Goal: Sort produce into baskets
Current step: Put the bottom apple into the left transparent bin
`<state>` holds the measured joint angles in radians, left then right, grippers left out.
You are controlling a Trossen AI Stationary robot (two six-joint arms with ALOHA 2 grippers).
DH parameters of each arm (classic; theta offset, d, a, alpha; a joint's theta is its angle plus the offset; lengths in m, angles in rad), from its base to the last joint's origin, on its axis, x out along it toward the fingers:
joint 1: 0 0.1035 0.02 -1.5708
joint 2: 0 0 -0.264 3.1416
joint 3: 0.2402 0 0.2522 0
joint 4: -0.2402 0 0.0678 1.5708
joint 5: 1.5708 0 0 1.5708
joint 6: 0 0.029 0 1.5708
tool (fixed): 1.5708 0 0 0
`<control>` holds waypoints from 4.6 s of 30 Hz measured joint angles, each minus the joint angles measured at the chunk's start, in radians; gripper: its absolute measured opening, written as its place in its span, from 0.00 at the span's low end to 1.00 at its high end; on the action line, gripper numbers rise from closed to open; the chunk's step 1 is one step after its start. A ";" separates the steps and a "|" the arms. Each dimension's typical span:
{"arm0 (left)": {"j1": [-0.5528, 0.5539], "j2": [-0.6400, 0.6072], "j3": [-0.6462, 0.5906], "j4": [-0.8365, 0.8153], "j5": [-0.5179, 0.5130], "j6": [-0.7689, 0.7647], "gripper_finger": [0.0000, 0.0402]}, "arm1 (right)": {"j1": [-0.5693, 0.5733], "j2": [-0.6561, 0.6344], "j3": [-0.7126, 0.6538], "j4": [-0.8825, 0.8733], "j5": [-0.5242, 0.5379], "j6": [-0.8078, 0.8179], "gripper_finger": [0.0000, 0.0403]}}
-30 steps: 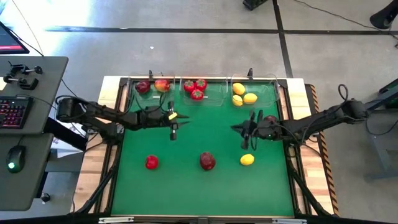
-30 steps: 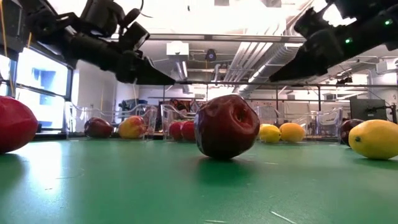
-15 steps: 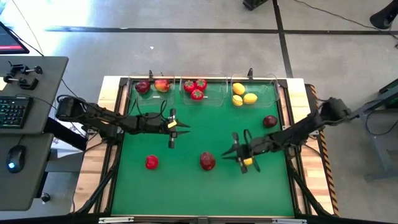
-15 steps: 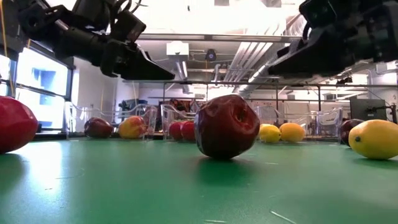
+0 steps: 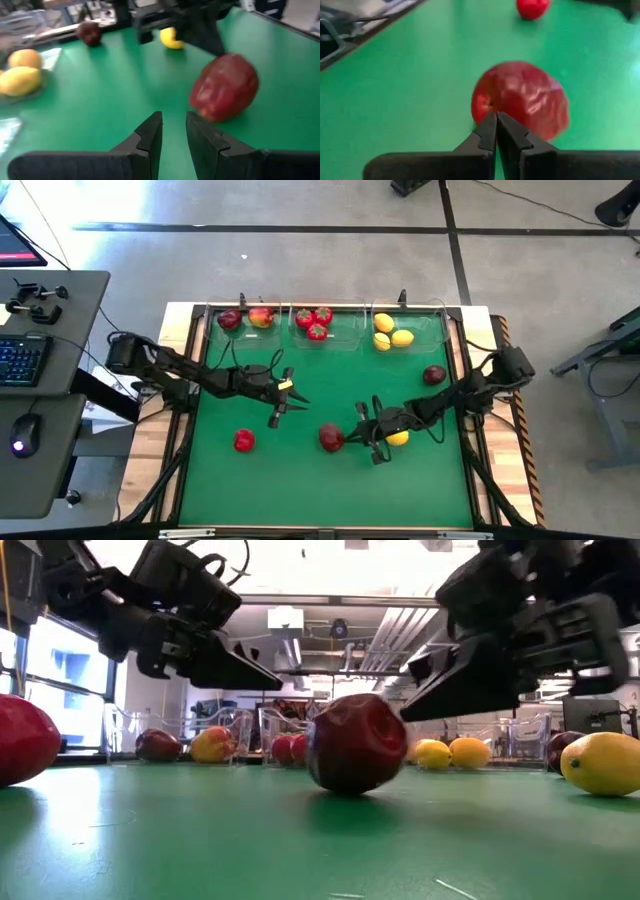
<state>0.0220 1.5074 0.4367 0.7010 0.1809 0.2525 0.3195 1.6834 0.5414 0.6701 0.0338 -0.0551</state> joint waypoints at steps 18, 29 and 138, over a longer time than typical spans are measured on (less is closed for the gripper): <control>-0.050 0.236 0.175 0.000 0.081 0.011 0.18 | 0.038 -0.003 0.002 -0.024 0.176 0.056 0.14; -0.050 0.281 0.197 -0.005 0.079 0.011 0.18 | 0.094 -0.003 0.146 -0.263 0.270 0.103 0.20; -0.044 0.311 0.413 -0.536 0.134 0.112 0.59 | -0.020 0.052 0.261 -0.501 0.124 0.187 0.00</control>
<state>-0.0223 1.8183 0.8497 0.1651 0.3145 0.3641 0.2996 1.7359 0.8028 0.1694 0.1575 0.1322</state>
